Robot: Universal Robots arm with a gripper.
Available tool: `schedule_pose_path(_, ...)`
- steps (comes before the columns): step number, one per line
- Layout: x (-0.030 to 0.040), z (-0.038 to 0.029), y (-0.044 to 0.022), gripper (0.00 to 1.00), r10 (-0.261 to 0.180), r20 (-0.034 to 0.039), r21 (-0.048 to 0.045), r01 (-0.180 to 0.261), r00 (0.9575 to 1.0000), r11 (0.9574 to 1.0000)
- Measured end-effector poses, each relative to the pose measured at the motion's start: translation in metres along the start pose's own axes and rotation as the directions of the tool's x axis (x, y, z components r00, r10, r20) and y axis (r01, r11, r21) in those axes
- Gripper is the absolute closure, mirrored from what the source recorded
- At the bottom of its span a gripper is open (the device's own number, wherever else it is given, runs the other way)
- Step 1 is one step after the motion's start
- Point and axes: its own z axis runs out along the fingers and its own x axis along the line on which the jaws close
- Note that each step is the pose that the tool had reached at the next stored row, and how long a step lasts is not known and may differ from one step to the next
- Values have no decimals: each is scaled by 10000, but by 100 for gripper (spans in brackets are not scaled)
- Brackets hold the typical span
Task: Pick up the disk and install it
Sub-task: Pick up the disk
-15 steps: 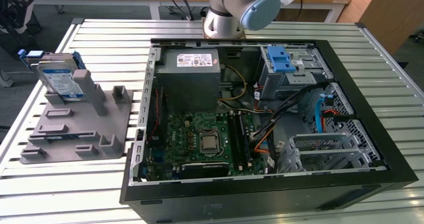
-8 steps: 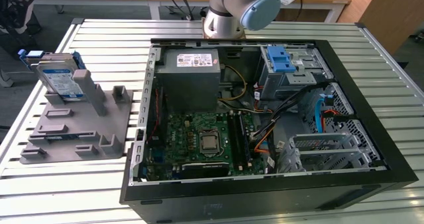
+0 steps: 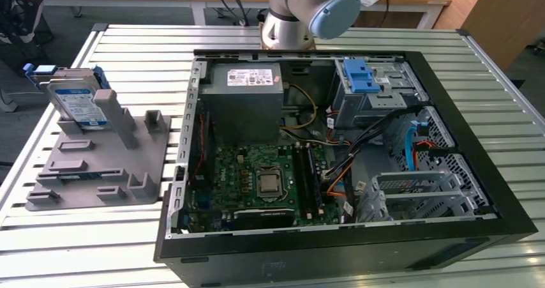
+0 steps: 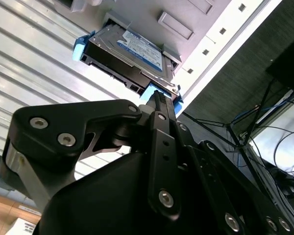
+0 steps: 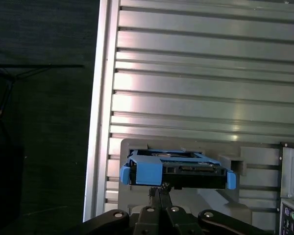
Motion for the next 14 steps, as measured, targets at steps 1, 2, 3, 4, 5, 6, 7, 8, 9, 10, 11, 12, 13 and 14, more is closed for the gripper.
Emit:
schedule_pose_path(1, 0, 0, 0, 89, -6, 0, 0, 6, 10000, 10000)
schedule_pose_path(2, 0, 0, 0, 89, -13, -1, 0, 13, 10000, 10000)
schedule_pose_path(3, 0, 0, 0, 89, -13, 0, -1, 13, 10000, 10000)
schedule_pose_path(4, 0, 0, 0, 89, -13, 0, -1, 13, 10000, 10000)
schedule_pose_path(5, 0, 0, 0, 89, -14, 0, -1, 14, 10000, 10000)
schedule_pose_path(6, 0, 0, 0, 89, -14, -1, 0, 14, 10000, 10000)
schedule_pose_path(7, 0, 0, 0, 89, -15, 0, -1, 15, 10000, 10000)
schedule_pose_path(8, 0, 0, 0, 89, -16, 0, -1, 16, 10000, 10000)
schedule_pose_path(9, 0, 0, 0, 89, -16, 0, 0, 16, 10000, 10000)
schedule_pose_path(10, 0, 0, 0, 89, -17, 0, -1, 17, 10000, 10000)
schedule_pose_path(11, 0, 0, 0, 89, -17, -1, 0, 17, 10000, 10000)
schedule_pose_path(12, 0, 0, 0, 89, -18, 0, 0, 18, 10000, 10000)
schedule_pose_path(13, 0, 0, 0, 89, -25, -1, -1, 25, 10000, 10000)
schedule_pose_path(14, 0, 0, 0, 89, -51, -2, -1, 51, 10000, 10000)
